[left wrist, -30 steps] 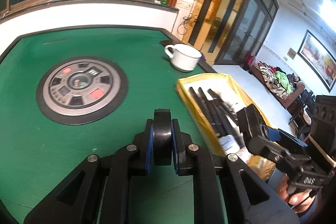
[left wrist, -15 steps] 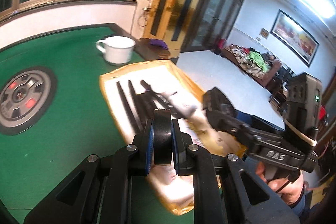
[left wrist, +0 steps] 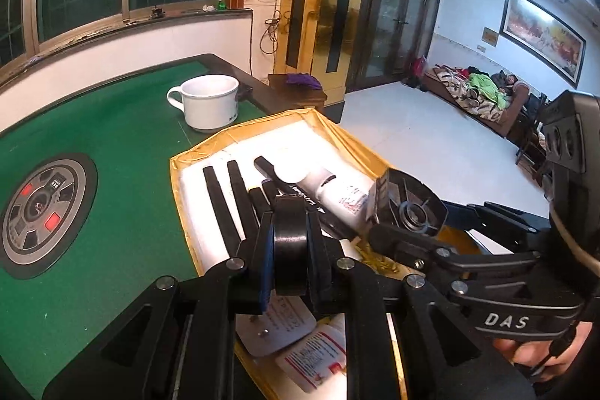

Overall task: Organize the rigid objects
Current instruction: 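Carry the tape roll and black holder over the tray and lower them with both grippers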

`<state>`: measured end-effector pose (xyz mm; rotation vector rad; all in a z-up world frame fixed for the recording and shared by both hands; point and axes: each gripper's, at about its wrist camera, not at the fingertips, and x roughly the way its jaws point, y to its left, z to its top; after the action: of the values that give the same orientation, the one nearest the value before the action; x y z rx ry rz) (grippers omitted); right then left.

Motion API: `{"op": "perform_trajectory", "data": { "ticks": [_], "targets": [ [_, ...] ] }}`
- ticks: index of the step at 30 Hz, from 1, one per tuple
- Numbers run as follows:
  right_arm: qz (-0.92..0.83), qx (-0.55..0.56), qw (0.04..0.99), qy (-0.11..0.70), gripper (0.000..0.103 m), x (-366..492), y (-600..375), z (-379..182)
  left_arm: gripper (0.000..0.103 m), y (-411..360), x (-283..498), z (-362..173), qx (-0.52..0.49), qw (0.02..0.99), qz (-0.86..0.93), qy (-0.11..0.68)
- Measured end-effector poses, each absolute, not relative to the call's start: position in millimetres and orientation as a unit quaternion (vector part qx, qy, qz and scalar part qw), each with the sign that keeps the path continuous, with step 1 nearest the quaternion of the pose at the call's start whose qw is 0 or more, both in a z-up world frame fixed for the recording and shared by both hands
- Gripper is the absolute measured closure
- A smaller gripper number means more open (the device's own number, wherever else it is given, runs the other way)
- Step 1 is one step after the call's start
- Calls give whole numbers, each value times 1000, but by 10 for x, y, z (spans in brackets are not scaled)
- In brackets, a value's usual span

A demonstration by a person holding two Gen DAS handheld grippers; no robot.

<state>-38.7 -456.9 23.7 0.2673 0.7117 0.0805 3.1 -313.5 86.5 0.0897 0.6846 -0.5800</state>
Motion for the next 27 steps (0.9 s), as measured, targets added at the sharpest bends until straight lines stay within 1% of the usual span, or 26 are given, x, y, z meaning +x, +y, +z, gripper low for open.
{"op": "perform_trajectory", "data": {
  "ticks": [14, 27],
  "targets": [
    [43, 125, 914, 383, 39, -162, -4623, 221, 90, -3216, 21, 777, 72, 909, -259, 318],
    [52, 111, 911, 394, 39, 1, -4528, 279, 90, -3309, -34, 729, 105, 915, -250, 300]
  ]
}}
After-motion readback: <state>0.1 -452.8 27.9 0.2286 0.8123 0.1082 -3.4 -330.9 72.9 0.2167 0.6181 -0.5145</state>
